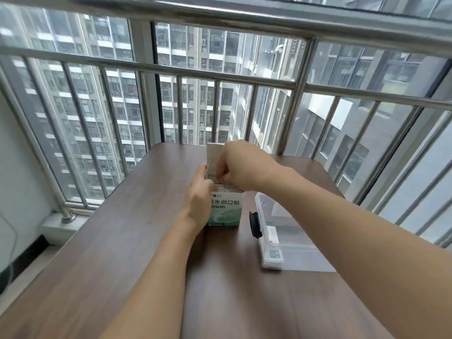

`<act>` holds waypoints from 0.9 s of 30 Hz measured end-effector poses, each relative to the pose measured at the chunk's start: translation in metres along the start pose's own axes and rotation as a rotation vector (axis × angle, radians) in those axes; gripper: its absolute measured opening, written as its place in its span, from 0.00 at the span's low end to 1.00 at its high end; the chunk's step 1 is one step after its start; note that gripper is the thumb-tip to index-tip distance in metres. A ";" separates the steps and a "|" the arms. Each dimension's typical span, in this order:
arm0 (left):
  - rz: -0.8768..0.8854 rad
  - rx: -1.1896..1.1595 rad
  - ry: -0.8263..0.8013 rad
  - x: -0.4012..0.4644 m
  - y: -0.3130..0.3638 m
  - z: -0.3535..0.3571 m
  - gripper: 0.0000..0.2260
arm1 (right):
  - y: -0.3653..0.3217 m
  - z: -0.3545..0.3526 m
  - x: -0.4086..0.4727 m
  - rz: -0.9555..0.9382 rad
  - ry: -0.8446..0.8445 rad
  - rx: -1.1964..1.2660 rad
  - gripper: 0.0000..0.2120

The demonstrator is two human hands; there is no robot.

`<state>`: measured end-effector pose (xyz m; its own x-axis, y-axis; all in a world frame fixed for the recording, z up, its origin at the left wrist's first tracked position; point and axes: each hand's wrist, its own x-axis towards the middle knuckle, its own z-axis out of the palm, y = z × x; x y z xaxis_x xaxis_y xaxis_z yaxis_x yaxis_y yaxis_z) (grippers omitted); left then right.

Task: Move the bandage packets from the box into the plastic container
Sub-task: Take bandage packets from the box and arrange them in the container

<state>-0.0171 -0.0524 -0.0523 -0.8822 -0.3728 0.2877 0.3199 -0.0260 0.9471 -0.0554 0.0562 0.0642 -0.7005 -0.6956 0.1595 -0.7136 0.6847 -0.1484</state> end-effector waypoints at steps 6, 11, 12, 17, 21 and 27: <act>-0.020 0.058 0.028 0.001 -0.002 0.001 0.13 | 0.004 0.003 0.009 -0.003 -0.068 0.015 0.08; -0.030 0.078 0.034 0.002 -0.004 0.003 0.13 | 0.003 0.001 0.012 -0.038 -0.140 -0.010 0.04; -0.029 0.075 0.043 0.002 -0.004 0.004 0.13 | 0.004 0.000 0.013 -0.040 -0.122 -0.002 0.04; -0.039 0.061 0.063 0.001 -0.001 0.002 0.25 | 0.016 -0.008 0.011 0.006 -0.039 0.238 0.04; -0.054 0.001 0.069 -0.001 0.004 0.005 0.24 | 0.026 -0.011 0.003 0.052 -0.093 0.388 0.06; -0.064 0.026 0.063 -0.002 0.006 0.007 0.23 | 0.032 -0.009 0.003 0.091 -0.031 0.465 0.06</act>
<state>-0.0152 -0.0455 -0.0463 -0.8767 -0.4289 0.2178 0.2540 -0.0282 0.9668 -0.0796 0.0779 0.0685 -0.7555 -0.6479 0.0975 -0.5711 0.5782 -0.5828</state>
